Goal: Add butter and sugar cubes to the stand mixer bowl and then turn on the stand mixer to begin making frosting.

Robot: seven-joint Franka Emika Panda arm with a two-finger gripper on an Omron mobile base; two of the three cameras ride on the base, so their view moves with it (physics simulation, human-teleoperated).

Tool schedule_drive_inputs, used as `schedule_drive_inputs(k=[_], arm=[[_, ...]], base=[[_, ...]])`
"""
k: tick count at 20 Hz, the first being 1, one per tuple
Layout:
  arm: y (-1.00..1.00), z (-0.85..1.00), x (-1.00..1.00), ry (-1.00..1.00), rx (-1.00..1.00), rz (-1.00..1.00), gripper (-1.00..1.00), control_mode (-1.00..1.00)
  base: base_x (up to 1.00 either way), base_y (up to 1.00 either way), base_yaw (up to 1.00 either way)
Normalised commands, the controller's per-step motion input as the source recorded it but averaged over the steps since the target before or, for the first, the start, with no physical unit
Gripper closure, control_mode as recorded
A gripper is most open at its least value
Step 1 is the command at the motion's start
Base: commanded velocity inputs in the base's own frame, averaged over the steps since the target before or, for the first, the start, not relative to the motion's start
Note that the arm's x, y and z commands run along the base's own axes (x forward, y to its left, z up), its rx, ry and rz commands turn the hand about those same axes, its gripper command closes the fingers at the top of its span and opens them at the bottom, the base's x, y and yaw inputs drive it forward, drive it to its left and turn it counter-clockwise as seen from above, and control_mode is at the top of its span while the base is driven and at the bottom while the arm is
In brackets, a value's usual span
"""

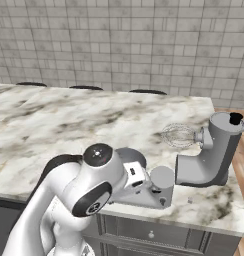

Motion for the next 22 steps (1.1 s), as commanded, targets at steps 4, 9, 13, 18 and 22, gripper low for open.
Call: schedule_drive_inputs(k=[4,9,13,18,22], arm=[[-0.41,-0.04,-0.49,-0.19,0.00,0.00,-1.00,-1.00],[-0.32,-0.14,-0.18,-0.18,0.00,0.01,-1.00,-1.00],[-0.35,-0.14,0.00,-0.19,0.00,0.01,-1.00,-1.00],[-0.39,-0.17,0.04,-0.21,0.00,0.03,-1.00,-1.00],[-0.38,-0.17,0.25,-0.21,0.00,0.05,-1.00,-1.00]], base=[[0.00,0.00,0.00],[0.00,0.00,0.00],[0.00,0.00,0.00],[0.00,0.00,0.00],[0.00,0.00,0.00]])
